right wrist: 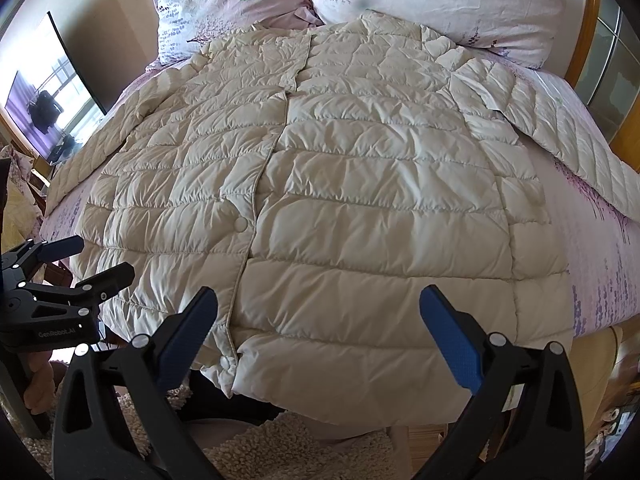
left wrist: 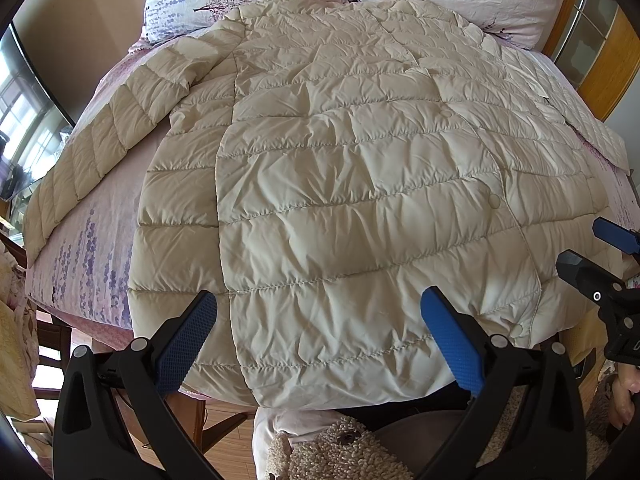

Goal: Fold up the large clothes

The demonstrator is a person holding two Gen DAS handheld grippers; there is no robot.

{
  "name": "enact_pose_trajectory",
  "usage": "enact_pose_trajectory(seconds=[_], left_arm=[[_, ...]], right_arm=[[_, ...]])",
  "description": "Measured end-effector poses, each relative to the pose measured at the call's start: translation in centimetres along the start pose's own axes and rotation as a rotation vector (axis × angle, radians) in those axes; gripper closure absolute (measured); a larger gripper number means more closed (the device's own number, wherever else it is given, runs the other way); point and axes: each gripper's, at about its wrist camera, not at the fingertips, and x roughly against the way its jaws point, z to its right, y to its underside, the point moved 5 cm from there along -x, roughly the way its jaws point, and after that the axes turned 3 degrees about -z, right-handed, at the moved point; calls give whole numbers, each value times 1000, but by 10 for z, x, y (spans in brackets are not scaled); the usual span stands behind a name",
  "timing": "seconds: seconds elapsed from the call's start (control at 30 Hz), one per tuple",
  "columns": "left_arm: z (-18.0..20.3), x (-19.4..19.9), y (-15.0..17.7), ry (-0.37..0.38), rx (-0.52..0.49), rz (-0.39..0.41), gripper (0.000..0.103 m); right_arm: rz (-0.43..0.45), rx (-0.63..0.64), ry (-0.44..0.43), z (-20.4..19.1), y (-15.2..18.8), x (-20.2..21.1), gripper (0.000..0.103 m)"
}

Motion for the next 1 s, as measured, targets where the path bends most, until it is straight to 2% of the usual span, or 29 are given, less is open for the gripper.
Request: enact_pose_trajectory(seconds=[1.0], left_arm=[[1, -2, 2, 1, 1, -2, 1]], right_arm=[[-1, -6, -8, 1, -1, 0, 2]])
